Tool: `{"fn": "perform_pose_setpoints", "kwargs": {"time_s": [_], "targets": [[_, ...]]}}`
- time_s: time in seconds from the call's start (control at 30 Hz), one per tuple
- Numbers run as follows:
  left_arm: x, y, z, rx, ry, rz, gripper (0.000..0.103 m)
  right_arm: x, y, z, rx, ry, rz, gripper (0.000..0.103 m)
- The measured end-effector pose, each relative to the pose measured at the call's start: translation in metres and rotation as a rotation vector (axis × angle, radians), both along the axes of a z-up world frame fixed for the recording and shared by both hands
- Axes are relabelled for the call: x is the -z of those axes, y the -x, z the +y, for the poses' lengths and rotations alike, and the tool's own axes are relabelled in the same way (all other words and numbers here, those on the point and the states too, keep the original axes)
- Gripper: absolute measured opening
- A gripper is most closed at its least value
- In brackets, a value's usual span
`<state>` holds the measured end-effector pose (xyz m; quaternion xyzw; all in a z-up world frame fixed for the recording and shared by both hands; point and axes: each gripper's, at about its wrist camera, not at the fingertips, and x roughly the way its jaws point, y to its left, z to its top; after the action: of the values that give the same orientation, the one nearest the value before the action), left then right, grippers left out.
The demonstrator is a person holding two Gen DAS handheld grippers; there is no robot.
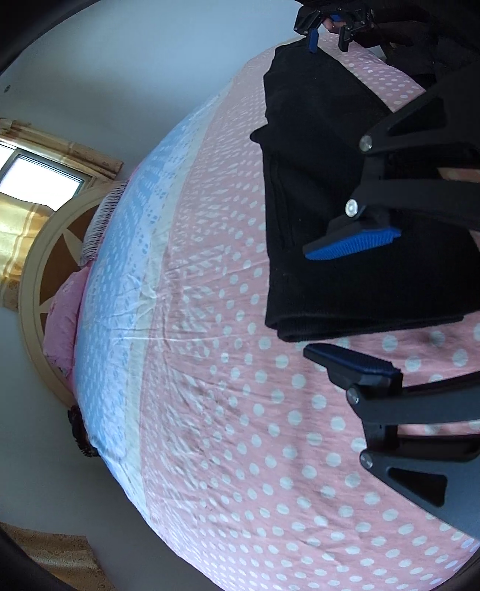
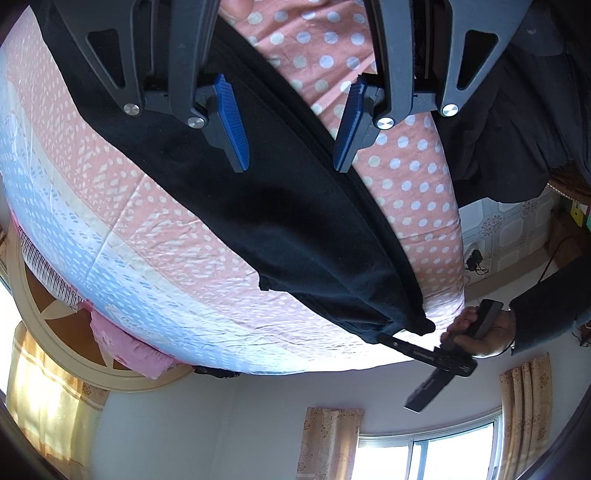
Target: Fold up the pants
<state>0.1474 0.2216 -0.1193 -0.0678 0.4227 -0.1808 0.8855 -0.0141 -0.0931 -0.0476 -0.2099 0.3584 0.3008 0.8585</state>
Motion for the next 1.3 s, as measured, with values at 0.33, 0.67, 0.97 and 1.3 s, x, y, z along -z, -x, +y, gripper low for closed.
{"fn": "perform_pose_setpoints", "kwargs": {"time_s": [0.33, 0.67, 0.97, 1.3], "targets": [[-0.029, 0.003, -0.001, -0.022, -0.003, -0.11, 0.009, 0.005, -0.004, 0.001, 0.019, -0.039, 0.011, 0.05], [0.001, -0.013, 0.005, -0.057, -0.055, -0.068, 0.009, 0.019, -0.008, 0.021, 0.0, -0.048, 0.05, 0.049], [-0.01, -0.004, 0.014, -0.101, -0.012, -0.094, 0.016, 0.041, -0.025, 0.049, -0.012, -0.005, 0.097, 0.009], [-0.041, 0.064, -0.031, 0.008, -0.042, -0.251, 0.056, 0.033, -0.006, 0.053, -0.054, 0.007, 0.101, 0.002]]}}
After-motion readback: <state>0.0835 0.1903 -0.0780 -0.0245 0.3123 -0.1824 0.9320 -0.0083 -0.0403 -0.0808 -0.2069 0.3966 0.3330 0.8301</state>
